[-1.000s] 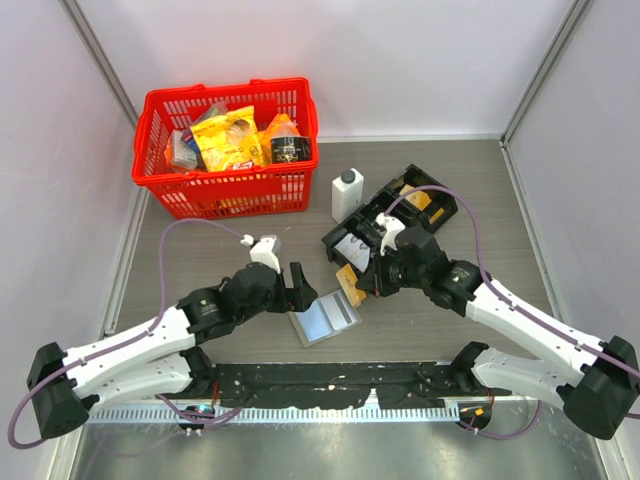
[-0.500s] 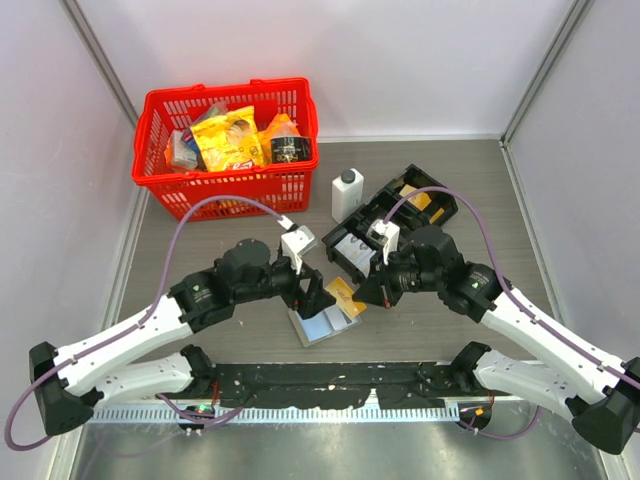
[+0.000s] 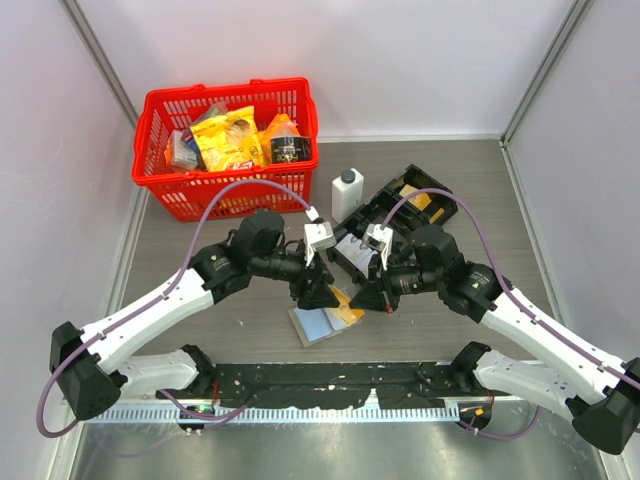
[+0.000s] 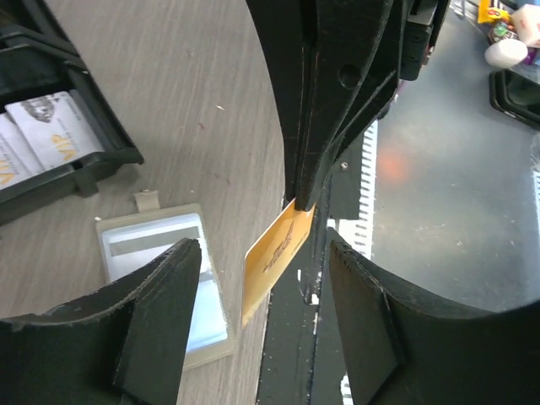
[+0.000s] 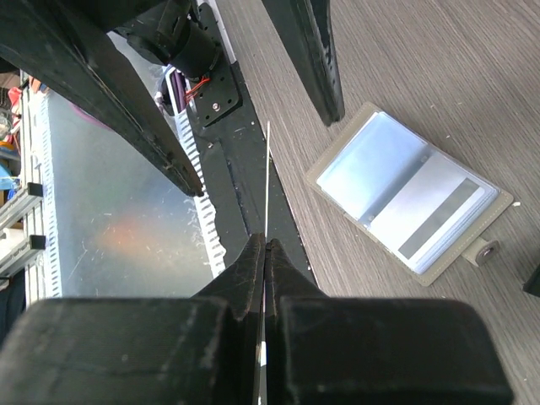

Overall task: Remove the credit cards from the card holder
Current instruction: Place the credit card in the storage box.

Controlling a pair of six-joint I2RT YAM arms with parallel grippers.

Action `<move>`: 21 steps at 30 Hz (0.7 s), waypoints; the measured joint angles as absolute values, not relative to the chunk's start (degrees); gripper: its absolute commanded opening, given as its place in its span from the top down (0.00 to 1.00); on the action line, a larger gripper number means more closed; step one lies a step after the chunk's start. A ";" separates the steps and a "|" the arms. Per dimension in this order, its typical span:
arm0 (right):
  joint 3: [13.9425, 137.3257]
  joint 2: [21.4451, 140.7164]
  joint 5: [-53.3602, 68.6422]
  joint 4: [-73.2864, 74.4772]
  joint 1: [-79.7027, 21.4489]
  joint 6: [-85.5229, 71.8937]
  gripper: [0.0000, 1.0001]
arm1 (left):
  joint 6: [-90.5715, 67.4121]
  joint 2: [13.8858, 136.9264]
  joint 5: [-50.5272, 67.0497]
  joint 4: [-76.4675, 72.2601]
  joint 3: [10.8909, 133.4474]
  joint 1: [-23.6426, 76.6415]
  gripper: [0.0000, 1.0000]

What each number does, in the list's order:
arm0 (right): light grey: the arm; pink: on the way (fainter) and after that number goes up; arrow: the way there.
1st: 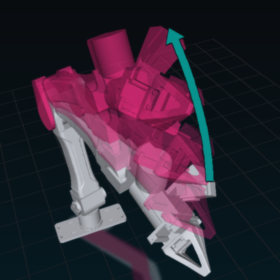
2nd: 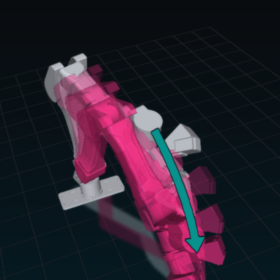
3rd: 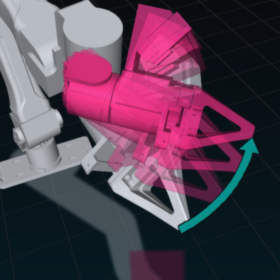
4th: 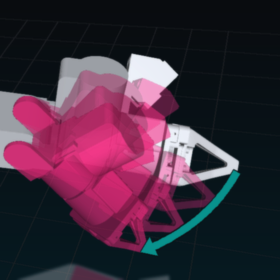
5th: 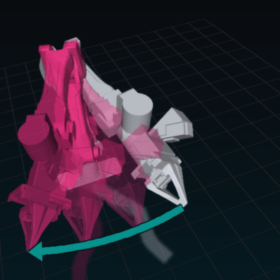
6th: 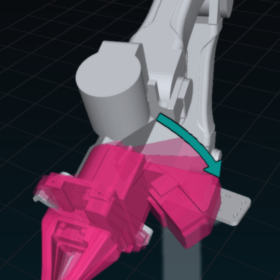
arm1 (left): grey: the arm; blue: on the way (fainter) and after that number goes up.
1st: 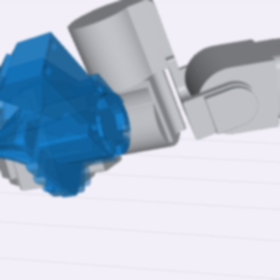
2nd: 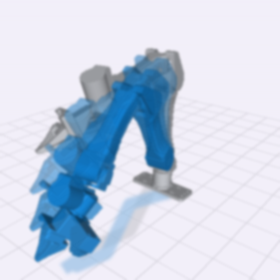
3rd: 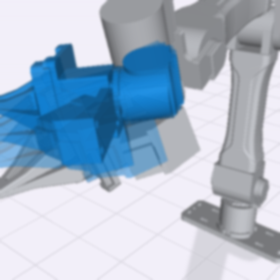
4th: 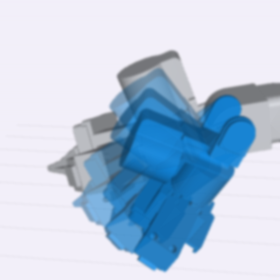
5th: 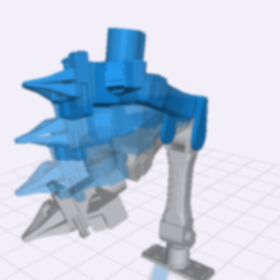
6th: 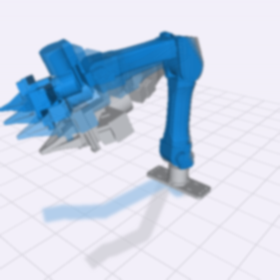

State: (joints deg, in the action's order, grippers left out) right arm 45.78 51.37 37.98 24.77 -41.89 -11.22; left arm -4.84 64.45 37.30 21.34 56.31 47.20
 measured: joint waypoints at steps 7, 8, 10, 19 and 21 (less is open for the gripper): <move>45.91 51.90 39.35 24.38 -41.89 -10.04 0.99 | -3.09 66.11 41.19 23.88 56.88 47.18 0.31; 45.93 51.90 39.35 24.36 -41.89 -9.96 0.99 | -3.01 66.11 41.12 24.01 56.88 47.18 0.30; 45.98 51.90 39.20 23.99 -41.89 -9.98 0.99 | -3.66 65.78 40.12 23.35 56.58 47.11 0.27; 38.70 48.07 31.62 11.03 -41.89 -20.32 0.99 | -22.31 49.01 17.10 8.05 41.34 46.00 0.19; 35.29 46.41 28.80 6.31 -41.89 -24.45 0.99 | -26.98 46.39 13.15 4.27 38.63 46.00 0.18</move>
